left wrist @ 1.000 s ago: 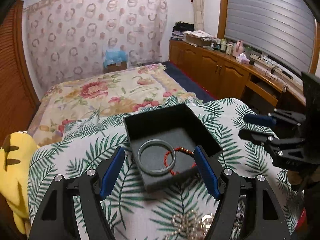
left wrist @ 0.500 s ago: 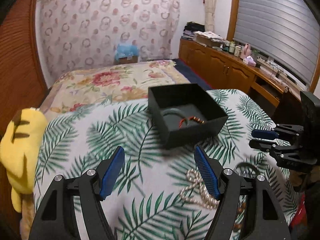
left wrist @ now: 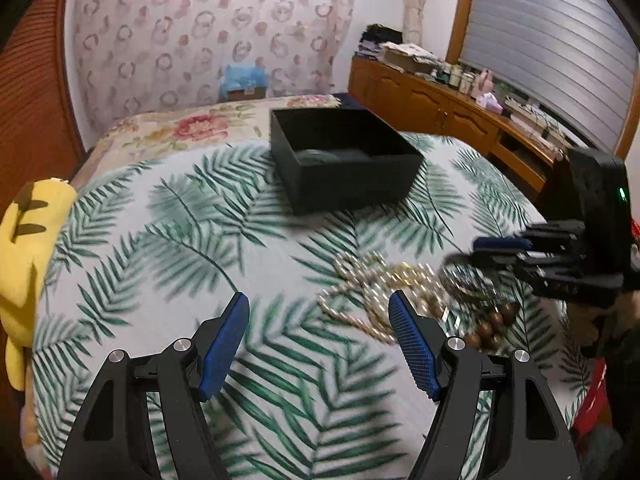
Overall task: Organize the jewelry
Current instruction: 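Grasp the silver bangle with the right tool while the left tool grasps the brown bead bracelet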
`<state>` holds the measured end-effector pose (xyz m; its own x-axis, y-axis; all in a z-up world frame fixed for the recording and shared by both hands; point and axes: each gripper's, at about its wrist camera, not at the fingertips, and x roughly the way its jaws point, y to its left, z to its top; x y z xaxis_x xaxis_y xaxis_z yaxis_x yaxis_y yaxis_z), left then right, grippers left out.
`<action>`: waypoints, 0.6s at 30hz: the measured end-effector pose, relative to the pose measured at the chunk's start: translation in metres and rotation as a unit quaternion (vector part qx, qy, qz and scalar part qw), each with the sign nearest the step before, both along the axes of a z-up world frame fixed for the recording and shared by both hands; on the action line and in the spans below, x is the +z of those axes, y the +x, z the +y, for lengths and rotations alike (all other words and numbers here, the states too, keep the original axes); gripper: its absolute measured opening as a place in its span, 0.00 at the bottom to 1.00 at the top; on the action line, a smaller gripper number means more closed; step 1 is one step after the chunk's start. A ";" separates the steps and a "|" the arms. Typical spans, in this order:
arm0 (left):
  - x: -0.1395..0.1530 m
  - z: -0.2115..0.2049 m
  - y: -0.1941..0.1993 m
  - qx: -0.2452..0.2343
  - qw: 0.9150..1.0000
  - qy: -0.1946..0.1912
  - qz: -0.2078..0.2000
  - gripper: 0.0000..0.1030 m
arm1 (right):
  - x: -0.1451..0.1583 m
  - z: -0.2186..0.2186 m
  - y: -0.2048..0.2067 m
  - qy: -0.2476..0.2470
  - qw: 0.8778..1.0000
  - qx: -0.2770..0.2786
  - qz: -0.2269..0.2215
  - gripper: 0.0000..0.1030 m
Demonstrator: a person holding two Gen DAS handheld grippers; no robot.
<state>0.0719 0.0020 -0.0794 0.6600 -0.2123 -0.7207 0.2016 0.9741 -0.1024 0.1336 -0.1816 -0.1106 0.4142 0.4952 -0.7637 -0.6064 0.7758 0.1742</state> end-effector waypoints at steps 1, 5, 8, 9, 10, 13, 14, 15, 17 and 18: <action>-0.003 -0.003 -0.002 -0.002 1.000 0.001 0.003 0.67 | -0.002 0.000 0.001 -0.003 1.000 -0.001 0.003 0.21; -0.011 -0.007 -0.005 -0.004 1.000 -0.008 0.013 0.67 | -0.006 0.000 0.005 0.004 1.000 -0.003 0.016 0.17; -0.015 -0.010 -0.008 -0.006 1.000 -0.014 0.019 0.67 | -0.006 0.000 0.006 0.007 1.000 0.002 0.022 0.07; -0.016 -0.012 -0.008 -0.006 1.000 -0.016 0.023 0.67 | -0.006 0.000 0.005 0.006 1.000 0.004 0.020 0.07; -0.016 -0.014 -0.009 -0.007 1.000 -0.016 0.025 0.67 | -0.006 0.000 0.005 0.006 1.000 0.003 0.017 0.07; -0.018 -0.022 -0.012 -0.015 0.999 -0.021 0.028 0.67 | 0.002 -0.005 0.000 0.011 1.000 -0.006 0.000 0.05; -0.018 -0.025 -0.013 -0.018 0.999 -0.024 0.028 0.67 | 0.007 -0.007 -0.004 0.012 1.000 -0.010 -0.013 0.05; -0.018 -0.028 -0.015 -0.021 0.999 -0.026 0.029 0.67 | 0.010 -0.009 -0.006 0.013 1.000 -0.012 -0.021 0.05; -0.018 -0.033 -0.017 -0.029 0.999 -0.027 0.029 0.67 | 0.017 -0.013 -0.010 0.011 0.999 -0.021 -0.038 0.05; -0.018 -0.036 -0.018 -0.033 0.999 -0.026 0.030 0.67 | 0.020 -0.015 -0.011 0.011 0.999 -0.025 -0.045 0.05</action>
